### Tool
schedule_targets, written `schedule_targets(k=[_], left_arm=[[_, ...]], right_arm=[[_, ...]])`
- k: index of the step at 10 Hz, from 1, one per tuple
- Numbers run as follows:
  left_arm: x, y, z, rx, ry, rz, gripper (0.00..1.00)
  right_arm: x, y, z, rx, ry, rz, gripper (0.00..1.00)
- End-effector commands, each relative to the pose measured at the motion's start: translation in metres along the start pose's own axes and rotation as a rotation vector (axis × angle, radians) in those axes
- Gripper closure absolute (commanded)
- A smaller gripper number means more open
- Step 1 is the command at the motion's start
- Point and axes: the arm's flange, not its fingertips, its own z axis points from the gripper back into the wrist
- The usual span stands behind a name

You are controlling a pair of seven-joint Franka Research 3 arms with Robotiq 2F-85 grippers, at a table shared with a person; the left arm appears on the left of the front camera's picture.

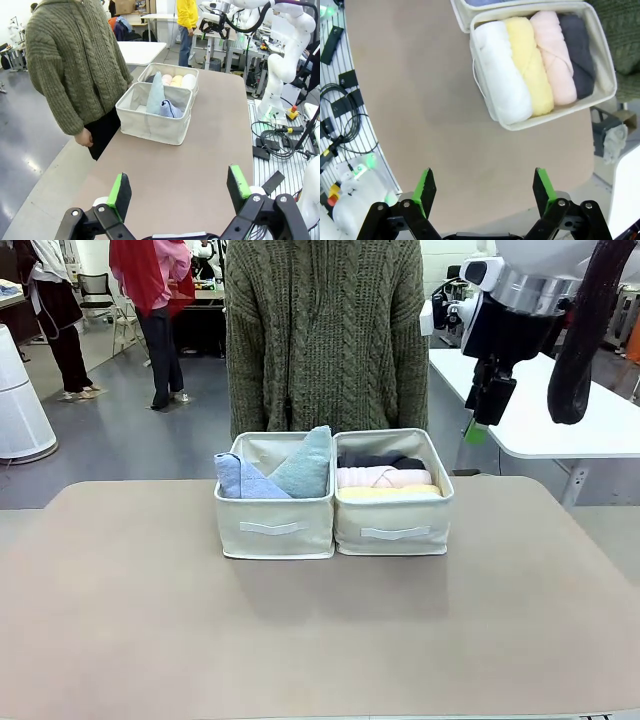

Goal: Sort the towels based on their folding style.
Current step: Pick up another triangle-folded towel from the table and place it in the left Fabric basket.

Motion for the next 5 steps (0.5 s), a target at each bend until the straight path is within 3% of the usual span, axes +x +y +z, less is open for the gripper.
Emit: schedule_targets(k=[1, 5], left_arm=[[0.0017, -0.0016, 0.0003, 0.006, -0.011, -0.008, 0.0], [0.0017, -0.0016, 0.0003, 0.006, -0.011, -0.008, 0.0]], right_arm=[[-0.0022, 0.0018, 0.0, 0.0, 0.01, -0.004, 0.0], [-0.0022, 0.0018, 0.0, 0.0, 0.01, -0.004, 0.0]])
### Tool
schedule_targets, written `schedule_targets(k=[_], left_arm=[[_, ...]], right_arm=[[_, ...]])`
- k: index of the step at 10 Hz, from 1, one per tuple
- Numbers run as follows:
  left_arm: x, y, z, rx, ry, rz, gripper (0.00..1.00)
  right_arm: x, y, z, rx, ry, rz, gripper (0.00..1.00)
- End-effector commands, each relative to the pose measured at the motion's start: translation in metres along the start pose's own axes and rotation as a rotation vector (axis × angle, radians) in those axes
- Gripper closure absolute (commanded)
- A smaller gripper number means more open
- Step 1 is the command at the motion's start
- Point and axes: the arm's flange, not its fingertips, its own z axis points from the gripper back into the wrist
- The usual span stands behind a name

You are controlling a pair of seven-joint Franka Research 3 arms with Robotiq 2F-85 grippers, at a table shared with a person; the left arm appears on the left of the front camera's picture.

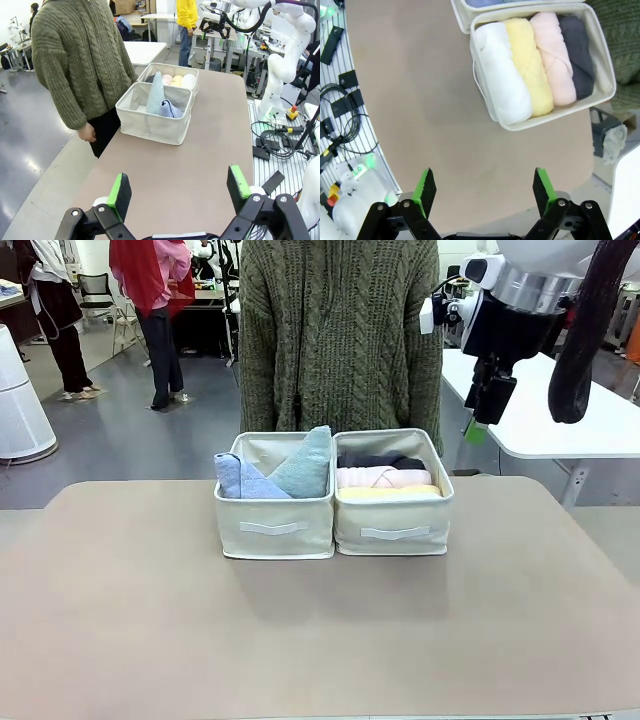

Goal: Sort the towels based on their folding style.
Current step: Pick up another triangle-folded towel from the table and place it in the left Fabric basket.

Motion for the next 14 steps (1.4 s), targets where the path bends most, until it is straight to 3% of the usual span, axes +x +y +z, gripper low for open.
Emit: schedule_targets(k=[1, 4, 5, 7, 9, 11, 12, 14], left_arm=[[0.002, -0.002, 0.0, 0.006, -0.011, -0.008, 0.0], [0.002, -0.002, 0.0, 0.006, -0.011, -0.008, 0.0], [0.002, -0.002, 0.0, 0.006, -0.011, -0.008, 0.0], [0.002, -0.002, 0.0, 0.006, -0.011, -0.008, 0.0], [0.002, -0.002, 0.0, 0.006, -0.011, -0.008, 0.0], [0.002, -0.002, 0.0, 0.006, -0.011, -0.008, 0.0], [0.002, -0.002, 0.0, 0.006, -0.011, -0.008, 0.0], [0.002, -0.002, 0.0, 0.006, -0.011, -0.008, 0.0]], right_arm=[[-0.002, 0.001, -0.001, 0.002, 0.012, -0.005, 0.0], [0.0, 0.0, 0.0, 0.0, 0.0, 0.0, 0.0], [-0.021, -0.004, 0.019, 0.032, -0.138, 0.068, 0.0], [-0.09, -0.038, 0.056, 0.104, -0.482, 0.051, 0.0], [-0.171, -0.063, 0.082, 0.113, -0.727, 0.072, 0.0], [-0.267, -0.095, 0.08, 0.18, -0.955, 0.007, 0.0], [-0.306, -0.11, 0.072, 0.211, -1.017, -0.042, 0.0], [-0.36, -0.13, 0.037, 0.227, -0.999, -0.21, 0.0]])
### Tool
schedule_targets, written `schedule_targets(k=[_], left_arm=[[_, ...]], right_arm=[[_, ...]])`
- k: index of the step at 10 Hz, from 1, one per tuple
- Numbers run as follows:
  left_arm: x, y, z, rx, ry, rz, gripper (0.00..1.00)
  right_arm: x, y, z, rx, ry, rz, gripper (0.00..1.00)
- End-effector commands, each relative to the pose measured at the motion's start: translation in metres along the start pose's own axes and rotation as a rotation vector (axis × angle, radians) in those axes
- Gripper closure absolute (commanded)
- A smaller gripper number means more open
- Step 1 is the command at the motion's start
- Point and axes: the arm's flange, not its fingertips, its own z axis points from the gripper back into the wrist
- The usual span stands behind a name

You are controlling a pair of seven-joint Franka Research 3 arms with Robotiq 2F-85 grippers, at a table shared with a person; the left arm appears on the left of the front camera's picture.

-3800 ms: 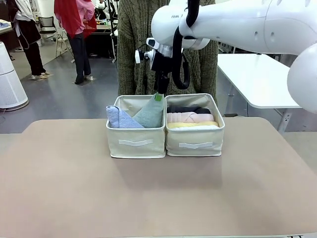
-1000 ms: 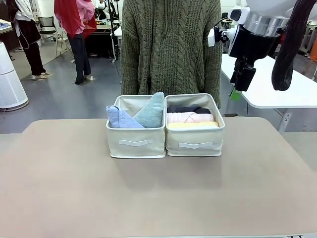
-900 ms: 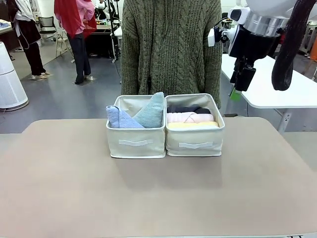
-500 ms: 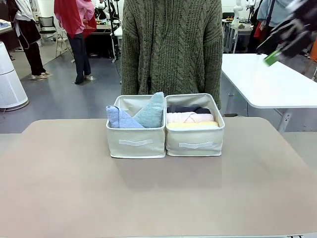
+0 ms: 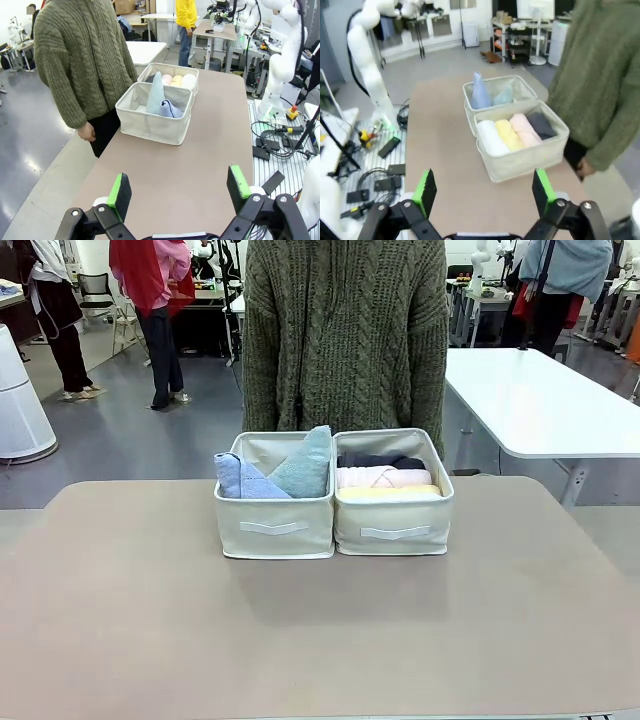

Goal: Sort the towels based on their folding style.
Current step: Pick up another triangle-folded towel from the table and place it in the left Fabric basket.

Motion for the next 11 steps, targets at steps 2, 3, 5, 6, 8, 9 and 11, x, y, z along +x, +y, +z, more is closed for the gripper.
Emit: schedule_targets(k=[2, 3, 5, 6, 8, 9, 11], left_arm=[[0.001, -0.002, 0.001, 0.006, -0.011, -0.008, 0.0], [0.001, -0.002, 0.001, 0.006, -0.011, -0.008, 0.0], [0.001, -0.002, 0.001, 0.006, -0.011, -0.008, 0.0], [0.001, -0.002, 0.001, 0.006, -0.011, -0.008, 0.0], [0.001, -0.002, 0.001, 0.006, -0.011, -0.008, 0.0], [0.001, -0.002, 0.001, 0.006, -0.011, -0.008, 0.0], [0.001, -0.002, 0.001, 0.006, -0.011, -0.008, 0.0]], right_arm=[[-0.03, -0.046, 0.004, -0.073, 0.029, -0.133, 0.0], [-0.034, -0.047, 0.003, -0.052, 0.03, -0.127, 0.0], [-0.023, -0.044, -0.005, -0.003, 0.025, -0.078, 0.0], [-0.01, -0.037, -0.013, 0.028, 0.035, -0.012, 0.0], [0.008, -0.027, -0.024, 0.08, 0.072, 0.065, 0.0], [0.009, -0.025, -0.025, 0.115, 0.065, 0.079, 0.0], [0.02, -0.026, -0.03, 0.074, 0.048, 0.044, 0.0]])
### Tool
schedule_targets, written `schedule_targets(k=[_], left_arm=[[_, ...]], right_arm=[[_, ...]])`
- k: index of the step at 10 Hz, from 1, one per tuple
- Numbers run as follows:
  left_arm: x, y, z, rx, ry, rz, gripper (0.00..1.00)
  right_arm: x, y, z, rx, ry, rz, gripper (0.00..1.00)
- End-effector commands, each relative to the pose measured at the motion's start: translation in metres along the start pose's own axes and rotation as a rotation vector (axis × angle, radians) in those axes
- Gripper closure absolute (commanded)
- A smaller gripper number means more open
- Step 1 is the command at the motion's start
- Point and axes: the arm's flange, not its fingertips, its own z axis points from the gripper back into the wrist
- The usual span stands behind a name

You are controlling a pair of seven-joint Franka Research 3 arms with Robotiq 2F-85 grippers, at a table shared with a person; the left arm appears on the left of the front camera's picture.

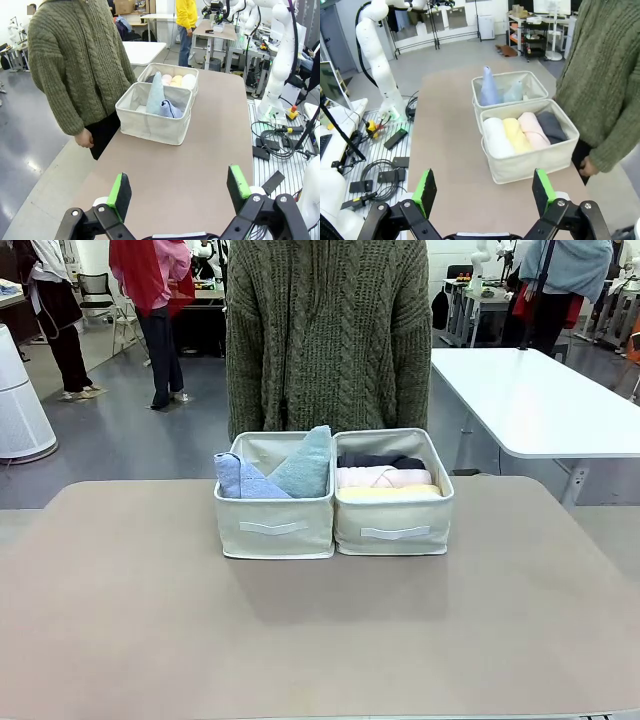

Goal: Sort the towels based on their folding style.
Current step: Pick up another triangle-folded towel from the table and place it in the left Fabric basket.

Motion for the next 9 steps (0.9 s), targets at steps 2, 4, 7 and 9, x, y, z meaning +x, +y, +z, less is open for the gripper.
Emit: schedule_targets(k=[2, 4, 7, 9], left_arm=[[0.0012, -0.0019, 0.001, 0.007, -0.012, -0.007, 0.0], [0.0012, -0.0019, 0.001, 0.007, -0.012, -0.007, 0.0], [0.0012, -0.0019, 0.001, 0.007, -0.012, -0.007, 0.0], [0.0012, -0.0019, 0.001, 0.007, -0.012, -0.007, 0.0]], right_arm=[[0.0007, -0.0023, -0.0001, -0.015, 0.007, -0.001, 0.0], [0.0007, -0.0023, -0.0001, -0.015, 0.007, -0.001, 0.0], [0.0007, -0.0023, -0.0001, -0.015, 0.007, -0.001, 0.0], [0.0007, -0.0023, -0.0001, -0.015, 0.007, -0.001, 0.0]])
